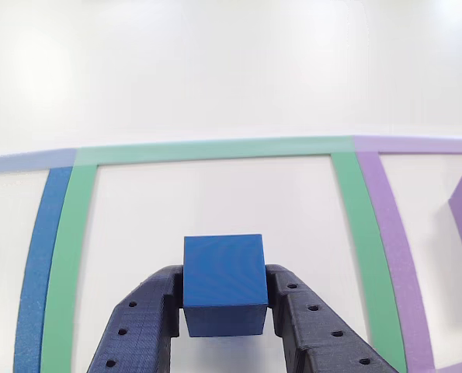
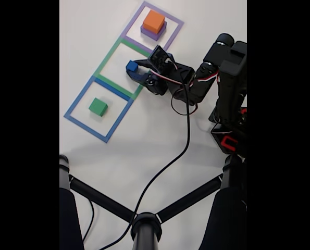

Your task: Tower of hanoi

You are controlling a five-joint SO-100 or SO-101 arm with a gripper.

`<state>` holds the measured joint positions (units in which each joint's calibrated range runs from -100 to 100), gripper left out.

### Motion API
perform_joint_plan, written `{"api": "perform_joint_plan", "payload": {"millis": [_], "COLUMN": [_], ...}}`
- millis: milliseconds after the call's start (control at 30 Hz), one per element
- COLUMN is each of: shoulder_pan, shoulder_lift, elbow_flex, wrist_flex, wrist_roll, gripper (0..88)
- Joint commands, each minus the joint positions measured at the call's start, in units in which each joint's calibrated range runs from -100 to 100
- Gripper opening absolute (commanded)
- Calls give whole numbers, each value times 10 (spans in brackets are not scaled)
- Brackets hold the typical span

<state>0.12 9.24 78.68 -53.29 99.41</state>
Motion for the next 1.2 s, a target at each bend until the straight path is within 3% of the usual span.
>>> {"api": "perform_joint_plan", "payload": {"millis": [0, 167, 467, 633, 767, 933, 1167], "shoulder_pan": [4, 23, 27, 9, 1, -4, -57], "shoulder_lift": [-163, -322, -508, -555, -593, -626, -659], "elbow_flex": [26, -8, -259, -425, -516, -608, -662], "wrist_flex": [114, 337, 891, 1138, 1256, 1378, 1424], "wrist_roll": [6, 6, 6, -36, -62, -36, -22], "gripper": [52, 57, 54, 55, 58, 58, 62]}}
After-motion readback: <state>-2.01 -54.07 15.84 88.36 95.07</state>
